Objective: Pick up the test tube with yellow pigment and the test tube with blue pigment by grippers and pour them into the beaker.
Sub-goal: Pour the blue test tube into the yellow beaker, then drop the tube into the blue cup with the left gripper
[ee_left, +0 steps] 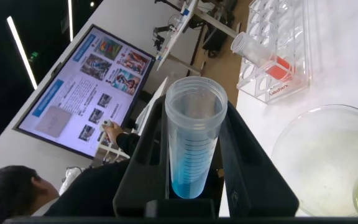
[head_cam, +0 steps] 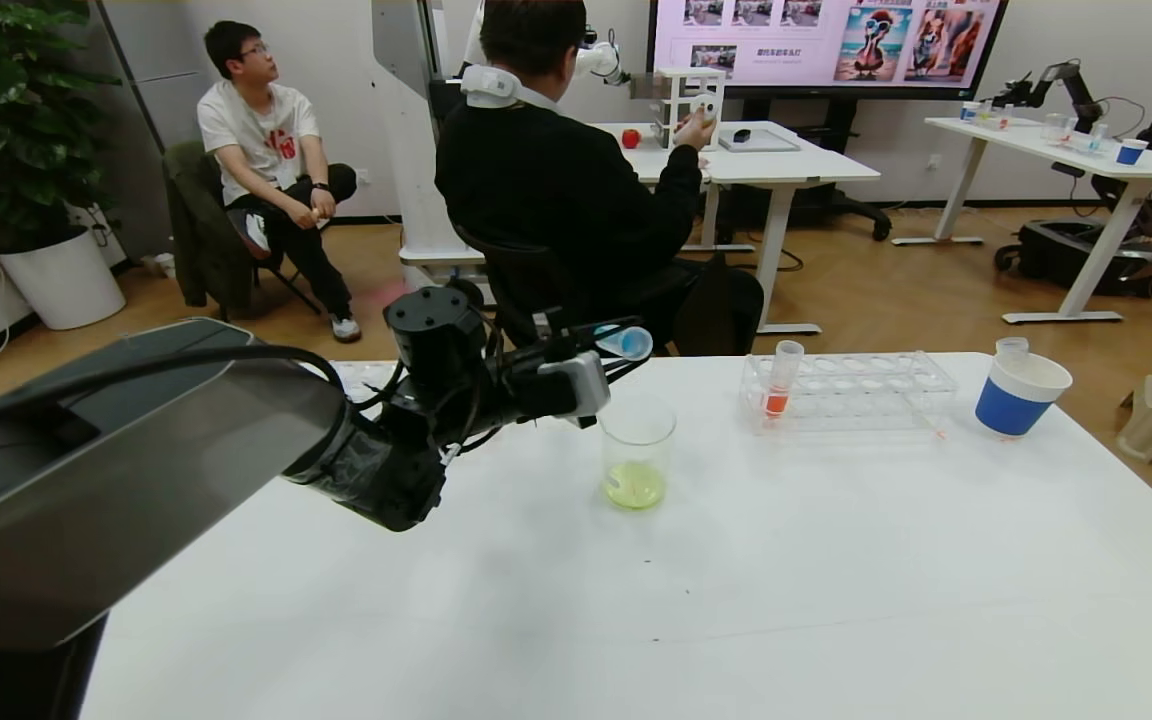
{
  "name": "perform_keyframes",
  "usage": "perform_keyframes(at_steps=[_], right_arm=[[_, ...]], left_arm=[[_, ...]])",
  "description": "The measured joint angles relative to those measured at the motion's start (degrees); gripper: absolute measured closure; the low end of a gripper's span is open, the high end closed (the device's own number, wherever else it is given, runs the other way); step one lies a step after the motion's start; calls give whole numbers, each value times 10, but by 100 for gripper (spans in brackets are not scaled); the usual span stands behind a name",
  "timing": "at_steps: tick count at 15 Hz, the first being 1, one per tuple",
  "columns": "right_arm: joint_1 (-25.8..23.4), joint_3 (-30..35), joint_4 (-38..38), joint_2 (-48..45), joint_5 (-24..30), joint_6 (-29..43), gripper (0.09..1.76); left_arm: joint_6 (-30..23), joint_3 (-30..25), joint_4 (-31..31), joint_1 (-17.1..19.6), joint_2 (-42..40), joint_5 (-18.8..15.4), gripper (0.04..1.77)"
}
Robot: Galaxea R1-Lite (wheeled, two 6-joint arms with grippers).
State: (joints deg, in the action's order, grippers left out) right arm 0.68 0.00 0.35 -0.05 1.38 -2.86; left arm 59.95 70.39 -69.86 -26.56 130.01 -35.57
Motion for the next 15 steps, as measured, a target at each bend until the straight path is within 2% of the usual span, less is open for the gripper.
perform_keyframes(at_steps=[6,9,12,15], right_arm=[[0,0,0,0,0,0,11],[0,0,0,0,0,0,11],[0,0,0,0,0,0,11],[0,0,0,0,0,0,11]], left_arm=[[102,1,0,1,7,-22,130],[134,2,-2,6,14,-21,130],[173,26,-4,13,28,-19,130],[188,42,-21,19,45,-17,130]])
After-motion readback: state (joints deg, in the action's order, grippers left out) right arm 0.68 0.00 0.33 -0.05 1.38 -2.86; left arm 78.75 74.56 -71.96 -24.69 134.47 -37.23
